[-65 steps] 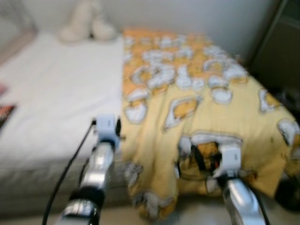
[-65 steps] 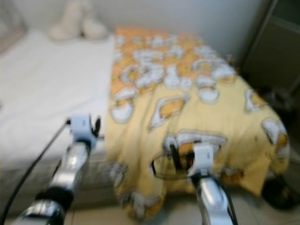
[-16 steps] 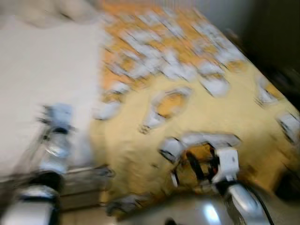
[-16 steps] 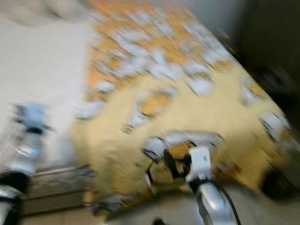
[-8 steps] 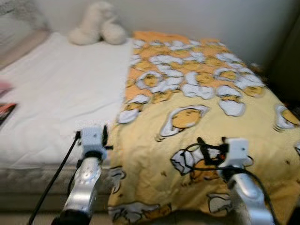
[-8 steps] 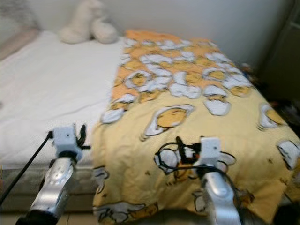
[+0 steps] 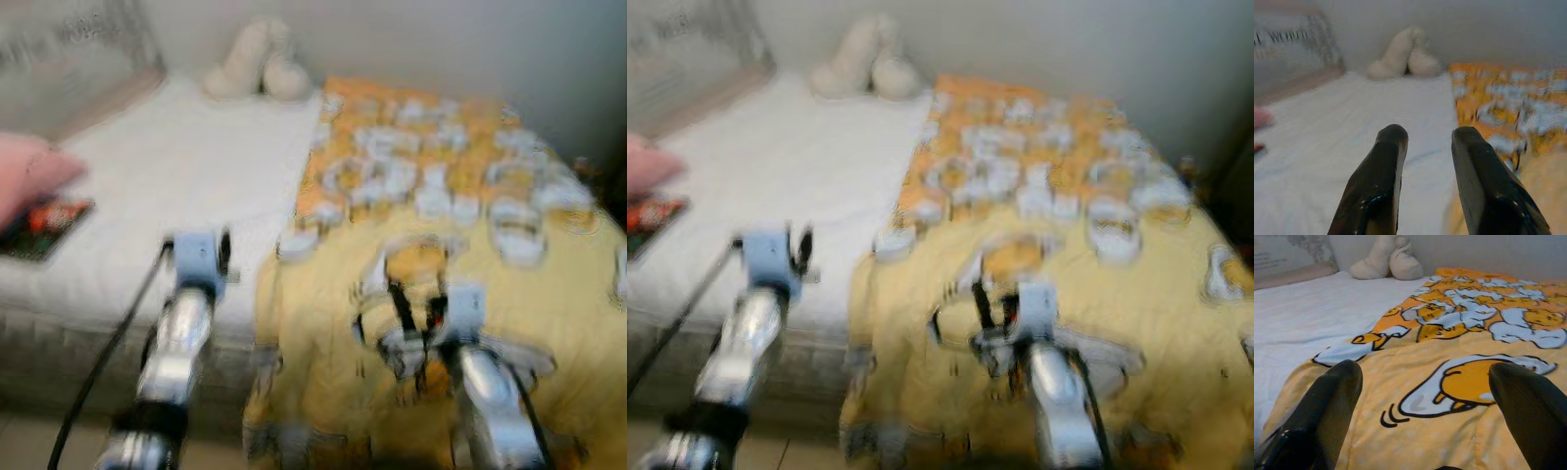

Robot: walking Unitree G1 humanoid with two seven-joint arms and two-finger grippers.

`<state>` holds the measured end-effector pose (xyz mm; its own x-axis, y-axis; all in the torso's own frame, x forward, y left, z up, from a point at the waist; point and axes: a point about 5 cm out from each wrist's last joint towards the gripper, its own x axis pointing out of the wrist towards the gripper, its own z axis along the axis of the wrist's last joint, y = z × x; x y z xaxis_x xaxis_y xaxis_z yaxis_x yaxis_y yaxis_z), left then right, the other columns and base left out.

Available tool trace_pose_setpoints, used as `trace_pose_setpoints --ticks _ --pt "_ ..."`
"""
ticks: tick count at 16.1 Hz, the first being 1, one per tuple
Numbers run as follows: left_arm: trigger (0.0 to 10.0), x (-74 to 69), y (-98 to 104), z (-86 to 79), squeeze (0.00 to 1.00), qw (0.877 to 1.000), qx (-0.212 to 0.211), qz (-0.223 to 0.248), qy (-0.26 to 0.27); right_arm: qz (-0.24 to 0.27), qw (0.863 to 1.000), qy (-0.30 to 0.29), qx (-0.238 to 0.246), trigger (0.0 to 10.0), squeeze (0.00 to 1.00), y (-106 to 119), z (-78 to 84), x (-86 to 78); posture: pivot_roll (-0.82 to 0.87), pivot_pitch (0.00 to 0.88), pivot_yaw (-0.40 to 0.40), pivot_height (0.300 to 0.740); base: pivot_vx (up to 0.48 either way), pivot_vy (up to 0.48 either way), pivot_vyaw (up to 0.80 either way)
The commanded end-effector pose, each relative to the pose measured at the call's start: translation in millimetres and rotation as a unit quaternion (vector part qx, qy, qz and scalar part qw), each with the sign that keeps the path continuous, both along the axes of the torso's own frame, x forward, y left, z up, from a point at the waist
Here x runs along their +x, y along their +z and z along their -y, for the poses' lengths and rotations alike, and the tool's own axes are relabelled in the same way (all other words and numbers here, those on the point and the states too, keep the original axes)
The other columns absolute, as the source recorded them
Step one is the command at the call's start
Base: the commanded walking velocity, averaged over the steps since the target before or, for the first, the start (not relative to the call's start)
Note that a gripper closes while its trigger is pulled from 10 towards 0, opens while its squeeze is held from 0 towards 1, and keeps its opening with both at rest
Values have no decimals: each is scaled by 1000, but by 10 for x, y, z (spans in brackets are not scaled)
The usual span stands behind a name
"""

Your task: Clean up the room

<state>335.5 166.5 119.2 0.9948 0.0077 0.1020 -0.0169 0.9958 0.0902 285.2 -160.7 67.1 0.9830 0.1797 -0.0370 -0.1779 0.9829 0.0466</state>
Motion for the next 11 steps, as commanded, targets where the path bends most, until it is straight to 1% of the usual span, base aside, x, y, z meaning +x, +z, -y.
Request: trace_pose_setpoints --ticks 1,2,3,4,7,11 --pt "10000 -17 -14 99 0 1000 6 1 -22 4 1000 -14 4 10000 0 7 53 -14 127 0 -14 740 480 0 0" --pt "10000 -1 10 140 0 999 14 9 -29 4 1000 -14 6 10000 0 -8 53 -30 119 0 -10 740 480 0 0" --pt "10000 5 15 147 0 999 17 11 -30 5 1000 -14 6 10000 0 -12 50 -33 118 0 -9 740 480 0 0" --pt "10000 40 16 163 0 999 11 7 -36 8 1000 -15 3 10000 0 -16 56 -45 107 0 -4 740 480 0 0" --pt "10000 77 22 146 0 999 11 3 -39 10 1000 -17 -1 10000 0 -17 70 -54 96 0 -2 740 480 0 0" --pt "10000 126 12 170 0 998 15 -1 -54 13 1000 -15 -5 10000 0 -14 86 -90 80 0 -8 740 480 0 0"
